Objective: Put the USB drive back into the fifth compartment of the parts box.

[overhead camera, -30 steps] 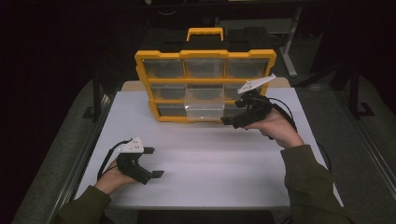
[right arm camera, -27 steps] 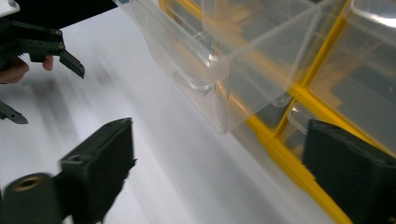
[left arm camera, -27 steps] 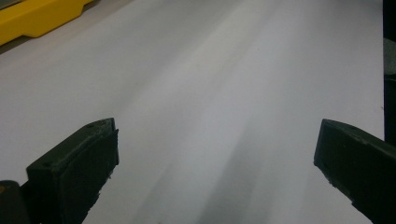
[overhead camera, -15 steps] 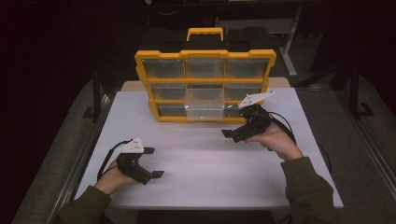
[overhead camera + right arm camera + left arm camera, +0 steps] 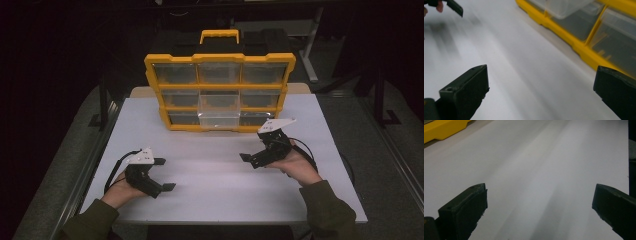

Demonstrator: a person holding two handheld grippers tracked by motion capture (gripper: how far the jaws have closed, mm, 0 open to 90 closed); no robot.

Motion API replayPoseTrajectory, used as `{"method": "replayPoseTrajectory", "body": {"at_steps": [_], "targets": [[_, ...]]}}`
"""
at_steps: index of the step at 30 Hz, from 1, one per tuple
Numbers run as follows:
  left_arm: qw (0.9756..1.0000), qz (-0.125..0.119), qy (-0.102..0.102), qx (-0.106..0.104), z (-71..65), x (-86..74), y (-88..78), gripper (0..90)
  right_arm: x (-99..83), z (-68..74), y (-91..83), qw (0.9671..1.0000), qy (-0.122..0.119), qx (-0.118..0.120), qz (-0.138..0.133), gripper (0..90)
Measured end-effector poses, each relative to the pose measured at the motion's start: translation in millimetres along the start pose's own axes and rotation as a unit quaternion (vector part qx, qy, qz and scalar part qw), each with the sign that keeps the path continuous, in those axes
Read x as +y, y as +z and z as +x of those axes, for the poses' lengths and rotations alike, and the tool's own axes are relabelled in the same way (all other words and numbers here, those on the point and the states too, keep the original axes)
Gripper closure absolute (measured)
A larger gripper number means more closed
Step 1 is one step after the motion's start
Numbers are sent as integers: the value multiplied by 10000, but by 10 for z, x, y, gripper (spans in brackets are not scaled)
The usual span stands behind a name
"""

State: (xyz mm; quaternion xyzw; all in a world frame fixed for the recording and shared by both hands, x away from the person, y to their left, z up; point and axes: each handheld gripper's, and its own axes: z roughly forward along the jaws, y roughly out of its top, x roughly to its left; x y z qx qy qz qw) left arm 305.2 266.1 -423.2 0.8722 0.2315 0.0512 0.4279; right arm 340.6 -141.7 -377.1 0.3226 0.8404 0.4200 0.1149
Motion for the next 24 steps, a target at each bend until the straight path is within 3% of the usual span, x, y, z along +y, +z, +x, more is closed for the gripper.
{"method": "replayPoseTrajectory", "body": {"at_steps": [24], "targets": [[10000, -30, 5, 5, -12, -2, -15, 0, -756, 92, -83, 9992, 318, -87, -227, 0]]}}
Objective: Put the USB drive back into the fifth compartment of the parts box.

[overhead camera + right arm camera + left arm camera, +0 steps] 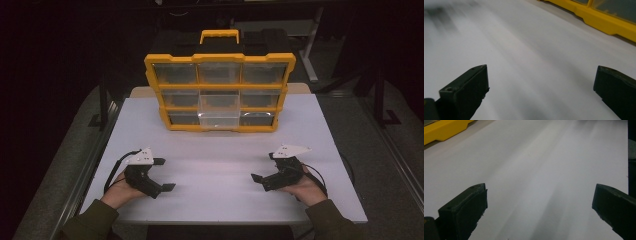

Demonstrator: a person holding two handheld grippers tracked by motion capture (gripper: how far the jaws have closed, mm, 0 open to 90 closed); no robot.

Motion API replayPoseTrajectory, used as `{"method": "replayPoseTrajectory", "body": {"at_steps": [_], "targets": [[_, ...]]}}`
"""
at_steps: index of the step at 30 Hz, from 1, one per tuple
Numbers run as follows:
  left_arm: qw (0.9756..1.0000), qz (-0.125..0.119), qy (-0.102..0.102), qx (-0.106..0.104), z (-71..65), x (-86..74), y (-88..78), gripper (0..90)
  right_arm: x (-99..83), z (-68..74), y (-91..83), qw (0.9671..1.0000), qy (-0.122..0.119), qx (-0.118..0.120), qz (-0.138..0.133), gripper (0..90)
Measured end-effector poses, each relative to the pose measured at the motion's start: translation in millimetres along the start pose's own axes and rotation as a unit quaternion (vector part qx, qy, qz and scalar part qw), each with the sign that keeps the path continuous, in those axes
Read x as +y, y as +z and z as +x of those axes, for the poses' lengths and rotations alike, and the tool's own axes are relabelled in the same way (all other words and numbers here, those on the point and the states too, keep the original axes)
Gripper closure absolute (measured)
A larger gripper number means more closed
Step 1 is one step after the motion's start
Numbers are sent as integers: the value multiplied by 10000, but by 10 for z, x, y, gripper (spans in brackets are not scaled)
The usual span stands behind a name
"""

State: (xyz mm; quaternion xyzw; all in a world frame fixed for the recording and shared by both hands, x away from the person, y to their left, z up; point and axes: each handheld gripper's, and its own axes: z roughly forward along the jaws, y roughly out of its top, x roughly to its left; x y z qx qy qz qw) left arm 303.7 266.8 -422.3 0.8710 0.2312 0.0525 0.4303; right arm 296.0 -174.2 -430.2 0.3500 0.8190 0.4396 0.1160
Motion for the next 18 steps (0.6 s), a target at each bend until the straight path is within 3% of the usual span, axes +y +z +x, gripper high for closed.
{"method": "replayPoseTrajectory", "body": {"at_steps": [11, 18], "targets": [[10000, 19, 30, 10, -8, -7, 2, 0, -226, -33, -65, 9999, 6, -101, -87, 0], [10000, 42, 5, 5, -10, -29, 12, 0, -265, -48, -61, 9999, 12, -127, -99, 0]]}}
